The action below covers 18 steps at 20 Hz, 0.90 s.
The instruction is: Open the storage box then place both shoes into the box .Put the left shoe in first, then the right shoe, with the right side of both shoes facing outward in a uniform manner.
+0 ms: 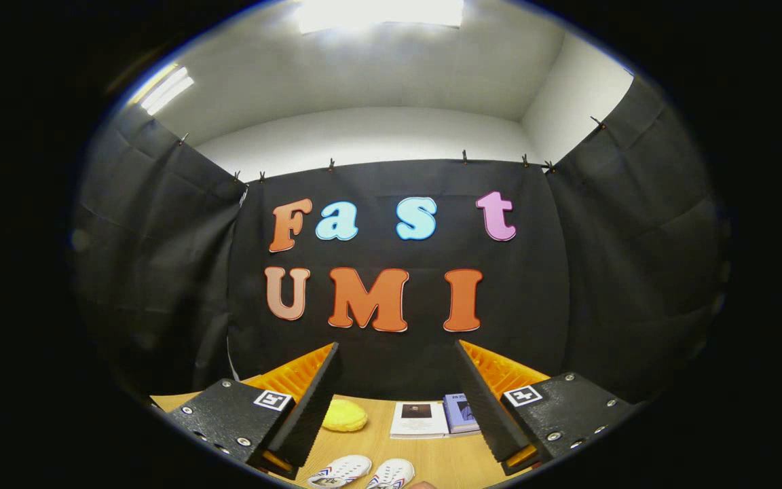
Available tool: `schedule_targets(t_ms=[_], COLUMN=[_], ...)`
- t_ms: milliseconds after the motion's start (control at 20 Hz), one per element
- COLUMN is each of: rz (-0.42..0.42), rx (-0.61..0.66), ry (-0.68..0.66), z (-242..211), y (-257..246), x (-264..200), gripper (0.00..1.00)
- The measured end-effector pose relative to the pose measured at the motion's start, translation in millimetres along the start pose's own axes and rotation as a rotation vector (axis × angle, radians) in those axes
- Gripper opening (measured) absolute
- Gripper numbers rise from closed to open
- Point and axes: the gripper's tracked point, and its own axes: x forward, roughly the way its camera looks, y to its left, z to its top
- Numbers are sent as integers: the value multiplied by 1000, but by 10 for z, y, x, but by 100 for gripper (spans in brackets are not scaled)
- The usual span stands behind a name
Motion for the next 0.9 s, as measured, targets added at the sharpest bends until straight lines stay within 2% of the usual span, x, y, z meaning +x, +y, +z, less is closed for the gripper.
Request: schedule_targets(t_ms=[350, 700, 900], rz=[127, 285, 349], rx=[78, 128, 213], ry=[88, 251, 422], z=[-405, -1165, -1732], y=[561, 1154, 1451], x=[38, 105, 203], gripper=[98, 98, 98])
